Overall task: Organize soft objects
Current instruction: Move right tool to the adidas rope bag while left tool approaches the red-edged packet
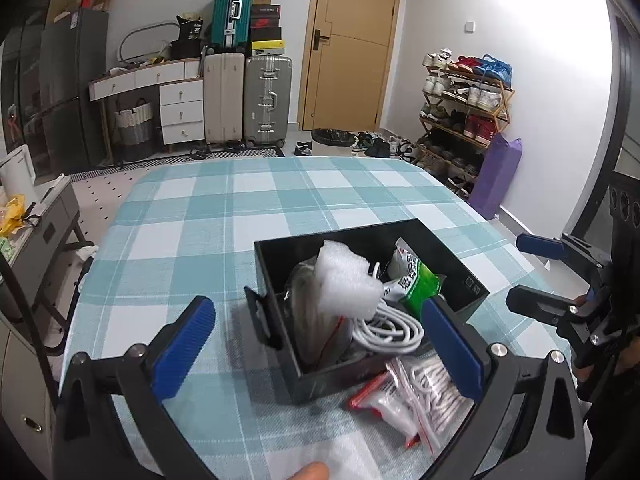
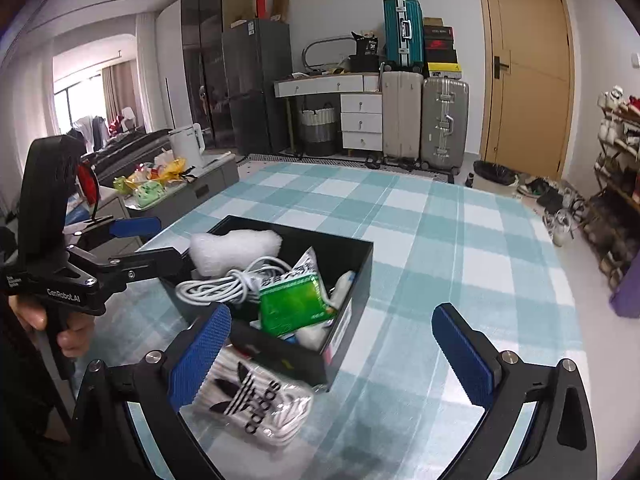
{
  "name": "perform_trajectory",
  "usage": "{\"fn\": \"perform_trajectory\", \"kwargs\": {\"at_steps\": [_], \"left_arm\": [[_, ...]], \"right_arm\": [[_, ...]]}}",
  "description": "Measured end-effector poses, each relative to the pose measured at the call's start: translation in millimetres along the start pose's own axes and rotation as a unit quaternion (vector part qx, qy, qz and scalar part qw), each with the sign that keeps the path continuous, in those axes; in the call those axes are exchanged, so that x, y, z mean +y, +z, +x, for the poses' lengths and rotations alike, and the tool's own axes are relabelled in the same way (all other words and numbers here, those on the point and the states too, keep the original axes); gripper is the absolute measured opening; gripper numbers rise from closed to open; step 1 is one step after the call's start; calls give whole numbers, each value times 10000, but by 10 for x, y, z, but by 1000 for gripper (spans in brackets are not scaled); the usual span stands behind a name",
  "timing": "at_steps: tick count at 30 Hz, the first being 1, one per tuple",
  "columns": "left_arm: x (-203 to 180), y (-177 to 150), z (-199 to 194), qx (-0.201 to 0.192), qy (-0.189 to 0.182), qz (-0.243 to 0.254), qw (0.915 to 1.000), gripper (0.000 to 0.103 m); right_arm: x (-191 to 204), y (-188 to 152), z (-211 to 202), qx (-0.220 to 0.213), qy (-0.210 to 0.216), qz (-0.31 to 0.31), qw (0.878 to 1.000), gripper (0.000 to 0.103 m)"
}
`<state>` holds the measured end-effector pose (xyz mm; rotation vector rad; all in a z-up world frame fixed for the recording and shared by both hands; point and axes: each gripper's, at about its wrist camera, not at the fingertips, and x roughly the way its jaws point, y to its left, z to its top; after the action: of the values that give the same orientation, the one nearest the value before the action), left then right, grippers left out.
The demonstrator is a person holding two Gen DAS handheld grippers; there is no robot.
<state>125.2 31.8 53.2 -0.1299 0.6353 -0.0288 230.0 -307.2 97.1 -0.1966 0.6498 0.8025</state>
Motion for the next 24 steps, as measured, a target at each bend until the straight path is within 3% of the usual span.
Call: {"fn": "perform_trajectory", "kwargs": {"at_steps": [24], "left_arm": [[-7,-245,37,411,162,41,9990,103]], "right_arm": [[277,-363,293,798,698,-129,9943,102]]}}
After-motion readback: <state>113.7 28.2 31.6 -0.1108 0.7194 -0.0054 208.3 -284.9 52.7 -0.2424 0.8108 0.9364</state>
